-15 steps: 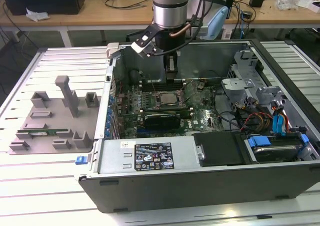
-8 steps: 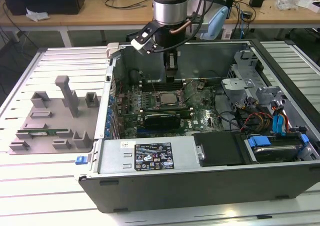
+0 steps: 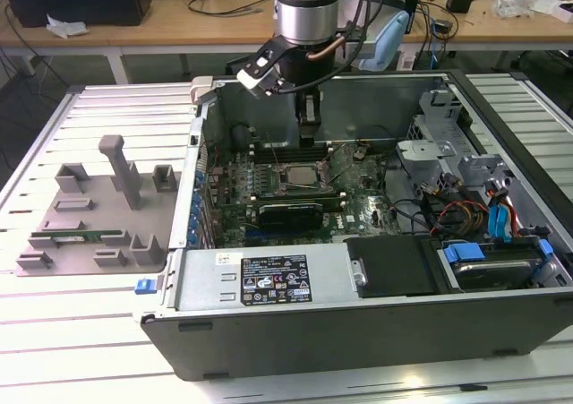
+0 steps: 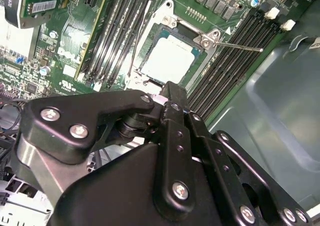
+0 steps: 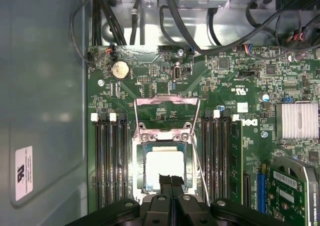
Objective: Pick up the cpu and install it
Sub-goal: 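Close the cpu cover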
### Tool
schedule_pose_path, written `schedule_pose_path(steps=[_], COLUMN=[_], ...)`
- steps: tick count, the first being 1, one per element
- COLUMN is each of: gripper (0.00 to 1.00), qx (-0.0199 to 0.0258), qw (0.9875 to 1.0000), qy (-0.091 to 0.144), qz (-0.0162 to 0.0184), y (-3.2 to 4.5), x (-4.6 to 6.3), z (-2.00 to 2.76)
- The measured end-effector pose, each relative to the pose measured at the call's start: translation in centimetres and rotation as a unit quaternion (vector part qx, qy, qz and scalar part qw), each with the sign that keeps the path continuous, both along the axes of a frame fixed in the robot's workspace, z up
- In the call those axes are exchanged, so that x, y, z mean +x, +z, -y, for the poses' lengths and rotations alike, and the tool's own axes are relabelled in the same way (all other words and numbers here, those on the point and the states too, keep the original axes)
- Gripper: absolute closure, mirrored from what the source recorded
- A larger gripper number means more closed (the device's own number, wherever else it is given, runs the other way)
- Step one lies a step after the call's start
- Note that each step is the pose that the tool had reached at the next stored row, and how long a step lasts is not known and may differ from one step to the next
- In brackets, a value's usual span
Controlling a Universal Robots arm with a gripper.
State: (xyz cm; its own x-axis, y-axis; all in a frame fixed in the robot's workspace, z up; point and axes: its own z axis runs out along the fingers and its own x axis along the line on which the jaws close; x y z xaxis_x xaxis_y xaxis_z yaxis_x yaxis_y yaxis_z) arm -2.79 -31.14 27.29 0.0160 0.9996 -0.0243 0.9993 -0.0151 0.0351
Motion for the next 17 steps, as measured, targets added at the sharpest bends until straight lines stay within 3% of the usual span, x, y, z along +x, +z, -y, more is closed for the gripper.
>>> schedule_pose_path(steps=[17], gripper=[0.89], qx=[0.0000], qw=[1.0000], qy=[0.000], qz=[0.0000], y=[0.00], x=[2.7], z=[0.00])
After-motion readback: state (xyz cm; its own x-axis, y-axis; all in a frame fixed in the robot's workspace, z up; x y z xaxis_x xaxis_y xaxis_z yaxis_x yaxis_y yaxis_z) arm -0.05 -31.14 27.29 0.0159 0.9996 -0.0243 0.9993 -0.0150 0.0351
